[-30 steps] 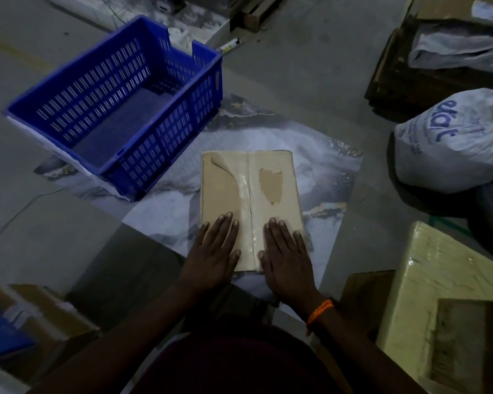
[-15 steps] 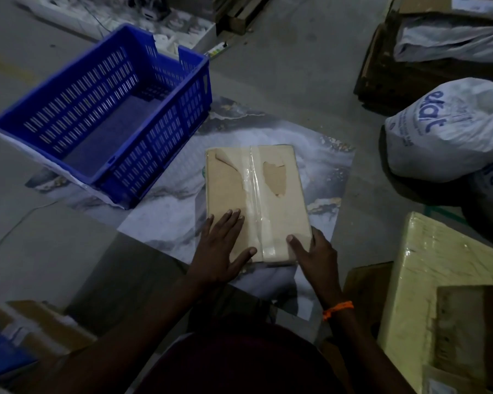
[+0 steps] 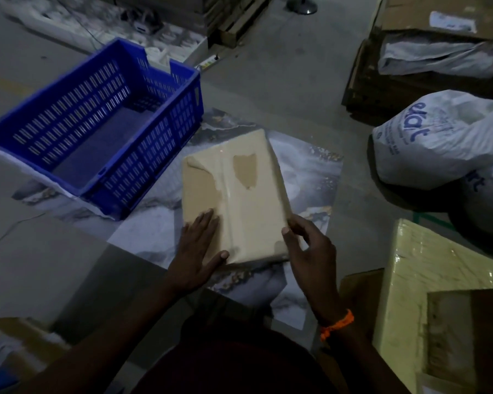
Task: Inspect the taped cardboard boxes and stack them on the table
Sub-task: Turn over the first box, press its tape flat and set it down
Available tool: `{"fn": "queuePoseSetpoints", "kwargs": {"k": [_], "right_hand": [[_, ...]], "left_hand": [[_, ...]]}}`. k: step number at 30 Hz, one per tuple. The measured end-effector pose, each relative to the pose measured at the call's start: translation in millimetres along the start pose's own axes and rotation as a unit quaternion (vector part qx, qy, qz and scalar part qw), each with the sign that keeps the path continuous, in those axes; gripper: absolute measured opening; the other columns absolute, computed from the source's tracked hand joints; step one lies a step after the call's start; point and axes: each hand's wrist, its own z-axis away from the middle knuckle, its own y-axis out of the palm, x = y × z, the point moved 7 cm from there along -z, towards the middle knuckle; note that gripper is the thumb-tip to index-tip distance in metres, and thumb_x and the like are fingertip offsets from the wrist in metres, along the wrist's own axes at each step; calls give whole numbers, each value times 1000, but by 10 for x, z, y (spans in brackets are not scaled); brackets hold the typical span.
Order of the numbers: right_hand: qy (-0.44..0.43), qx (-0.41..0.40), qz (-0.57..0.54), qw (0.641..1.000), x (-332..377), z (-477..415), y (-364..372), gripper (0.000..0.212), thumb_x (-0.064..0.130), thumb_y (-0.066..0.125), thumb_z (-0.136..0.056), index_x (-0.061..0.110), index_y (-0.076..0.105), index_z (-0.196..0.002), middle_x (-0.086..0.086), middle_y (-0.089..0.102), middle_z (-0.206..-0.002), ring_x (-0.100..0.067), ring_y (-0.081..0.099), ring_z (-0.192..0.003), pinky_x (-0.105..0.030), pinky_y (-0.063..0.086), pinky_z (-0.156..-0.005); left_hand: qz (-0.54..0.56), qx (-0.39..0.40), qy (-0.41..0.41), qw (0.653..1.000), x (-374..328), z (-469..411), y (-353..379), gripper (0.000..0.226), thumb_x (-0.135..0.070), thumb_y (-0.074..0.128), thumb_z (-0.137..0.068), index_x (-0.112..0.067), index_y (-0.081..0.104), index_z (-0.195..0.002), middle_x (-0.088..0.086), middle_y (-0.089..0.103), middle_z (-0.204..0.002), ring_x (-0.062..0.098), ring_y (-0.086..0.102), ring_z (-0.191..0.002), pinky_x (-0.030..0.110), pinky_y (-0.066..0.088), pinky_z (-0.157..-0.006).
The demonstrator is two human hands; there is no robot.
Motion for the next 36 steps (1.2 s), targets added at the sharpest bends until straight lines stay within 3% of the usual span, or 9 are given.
{"fn": "queuePoseSetpoints", "kwargs": {"k": [6,10,13,16,19,26,29,33,36], "right_hand": [[-134,95,-16,986,532,160,680,38,29,65,-97,14,67,-132,-5,67,-118,-20,60,-112,-40,55,-94],[-91,128,47,986,527,85,882,75,73,62,-81,23,62,-137,-4,51,-137,-20,42,-128,-40,48,-104],[6,176,24,984,369,-4,982,101,78,75,-69,27,44,-151,-1,39,-156,-18,37,-142,-39,44,-111],[95,217,-113,965,211,-63,1076,85,71,85,-65,35,55,-136,9,69,-131,-12,67,-119,-49,58,-99],[98,186,-144,967,128,-79,977,78,66,84,-70,34,58,-136,12,73,-121,-11,71,-111,-46,62,-89],[68,137,-50,987,-80,-82,496,52,42,78,-90,30,55,-134,13,70,-117,-3,67,-108,-14,54,-81],[35,134,8,990,-144,-85,430,56,55,72,-91,29,52,-136,7,66,-126,-12,64,-118,-22,54,-89],[-90,114,147,978,151,-204,519,77,40,61,-101,6,27,-160,-14,31,-166,-26,27,-154,-33,29,-120],[-185,125,253,941,399,-485,796,65,42,37,-105,-2,39,-153,-22,33,-164,-33,26,-155,-49,30,-124]], "left_hand": [[161,-66,-136,975,173,231,-491,93,-85,29,-88,-23,25,-158,-5,26,-162,9,26,-149,33,23,-122],[231,-103,-191,949,193,185,-724,91,-86,29,-87,-27,34,-156,-7,39,-157,7,40,-141,34,33,-118],[293,-83,-192,933,175,31,-813,72,-79,35,-92,-43,32,-154,-10,44,-155,10,48,-137,47,42,-112],[356,-68,-181,914,-7,-57,-879,59,-63,53,-92,-55,32,-147,-21,52,-145,6,55,-129,36,47,-104],[391,-47,-155,906,-147,-83,-793,66,-44,61,-95,-40,32,-154,-14,58,-142,7,60,-125,34,54,-100],[414,-19,-159,896,-299,-50,-304,68,-37,67,-94,-24,37,-153,-2,57,-145,17,57,-131,51,51,-105],[346,-53,-157,923,-330,-115,-334,79,-44,68,-93,-28,26,-158,-3,46,-155,13,48,-139,48,45,-112],[101,-106,-43,988,-426,-402,-612,83,-52,50,-96,-15,16,-162,9,15,-169,22,16,-156,40,18,-124],[-43,-65,0,997,-525,-848,-648,74,-45,45,-100,-9,21,-160,14,15,-168,31,12,-156,49,16,-125]]}}
